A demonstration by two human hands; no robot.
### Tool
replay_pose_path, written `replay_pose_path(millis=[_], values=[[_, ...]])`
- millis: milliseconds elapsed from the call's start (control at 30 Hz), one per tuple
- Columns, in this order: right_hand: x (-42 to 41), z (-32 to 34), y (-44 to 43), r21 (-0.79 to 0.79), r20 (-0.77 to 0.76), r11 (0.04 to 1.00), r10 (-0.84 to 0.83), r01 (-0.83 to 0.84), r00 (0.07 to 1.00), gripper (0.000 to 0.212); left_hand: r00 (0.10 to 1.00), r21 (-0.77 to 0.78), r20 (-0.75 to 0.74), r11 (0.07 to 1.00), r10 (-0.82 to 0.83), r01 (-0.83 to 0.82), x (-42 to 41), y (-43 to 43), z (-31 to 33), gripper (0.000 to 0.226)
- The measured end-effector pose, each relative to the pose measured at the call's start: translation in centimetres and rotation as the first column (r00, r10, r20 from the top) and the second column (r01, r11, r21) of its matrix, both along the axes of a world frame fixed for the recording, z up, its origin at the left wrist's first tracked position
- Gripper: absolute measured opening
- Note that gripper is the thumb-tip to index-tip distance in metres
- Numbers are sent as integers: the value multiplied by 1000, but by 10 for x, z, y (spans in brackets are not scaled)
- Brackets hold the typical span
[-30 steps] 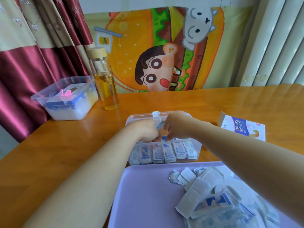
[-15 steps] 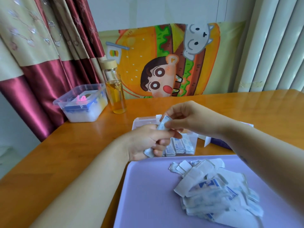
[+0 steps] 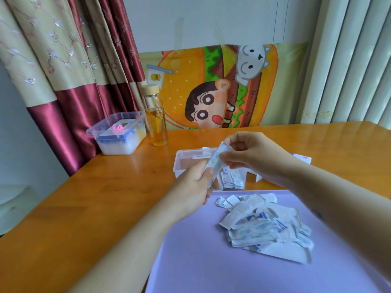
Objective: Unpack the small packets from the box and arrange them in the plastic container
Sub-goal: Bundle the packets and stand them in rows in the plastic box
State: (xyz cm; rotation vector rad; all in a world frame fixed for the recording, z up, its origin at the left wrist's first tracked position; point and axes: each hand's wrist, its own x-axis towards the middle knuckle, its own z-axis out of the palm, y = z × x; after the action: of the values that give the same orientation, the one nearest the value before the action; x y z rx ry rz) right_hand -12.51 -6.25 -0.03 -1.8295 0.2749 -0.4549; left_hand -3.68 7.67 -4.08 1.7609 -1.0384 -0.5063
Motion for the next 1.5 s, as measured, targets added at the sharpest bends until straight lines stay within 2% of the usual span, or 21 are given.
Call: replay_pose_path(millis=[67, 100, 167, 267, 400, 500, 567, 700, 833, 933, 1000, 1067, 1100, 1167, 1200, 1233, 1367, 1500], values=[[-1, -6, 8, 221, 15, 974, 47, -49, 999, 9, 1000, -56, 22, 998, 9, -8, -1, 1, -4, 21], [0, -9, 11, 278, 26, 958, 62, -66, 998, 9, 999, -71, 45, 997, 8, -5, 0, 2, -4, 22], [4, -11, 15, 257, 41, 965, 46, -55, 998, 12, 996, -78, 94, 997, 10, -2, 2, 4, -1, 23], [16, -3, 10, 140, 83, 990, -43, 31, 996, 12, 993, -139, 106, 989, 57, -42, 17, 12, 6, 19], [39, 0, -8, 126, 115, 979, -177, 163, 977, 10, 921, -221, 160, 922, 356, -319, 58, 31, -12, 24], [66, -11, -17, 88, 19, 978, -192, 189, 981, 9, 868, -141, 201, 890, 454, -433, 75, 30, -39, 29], [92, -21, -19, 75, -61, 979, -187, 191, 980, 8, 867, -100, 225, 895, 445, -434, 83, 22, -53, 31], [129, -36, -21, 28, -233, 979, -188, 200, 954, 12, 868, -126, 279, 912, 410, -390, 91, 12, -65, 32], [158, -48, -20, 11, -471, 993, -99, 118, 876, 9, 858, -69, 335, 918, 390, -390, 103, 9, -78, 30], [169, -51, -21, 44, -594, 999, 2, 30, 805, 15, 865, -81, 332, 925, 377, -372, 104, 8, -82, 30], [177, -55, -19, 52, -647, 999, 45, -15, 762, 10, 872, -84, 312, 925, 378, -371, 105, 8, -84, 30], [182, -59, -14, -37, -685, 998, 10, -49, 729, 10, 884, -93, 279, 927, 374, -363, 105, 8, -83, 31], [183, -62, -14, -169, -695, 981, -52, -92, 717, 18, 889, -97, 265, 928, 373, -360, 104, 8, -83, 31], [185, -66, -13, -485, -676, 848, -211, -212, 706, 32, 897, -95, 242, 929, 370, -358, 102, 9, -81, 31], [184, -66, -11, -587, -636, 775, -263, -234, 725, 37, 898, -94, 239, 929, 370, -358, 101, 8, -81, 31], [184, -66, -8, -627, -619, 740, -284, -243, 732, 40, 898, -94, 239, 929, 370, -358, 101, 9, -81, 32], [180, -61, -7, -647, -609, 720, -290, -251, 739, 45, 890, -107, 260, 927, 374, -358, 101, 10, -82, 33], [174, -55, -12, -479, -613, 851, -150, -214, 776, 37, 891, -94, 263, 929, 371, -359, 99, 9, -83, 35]])
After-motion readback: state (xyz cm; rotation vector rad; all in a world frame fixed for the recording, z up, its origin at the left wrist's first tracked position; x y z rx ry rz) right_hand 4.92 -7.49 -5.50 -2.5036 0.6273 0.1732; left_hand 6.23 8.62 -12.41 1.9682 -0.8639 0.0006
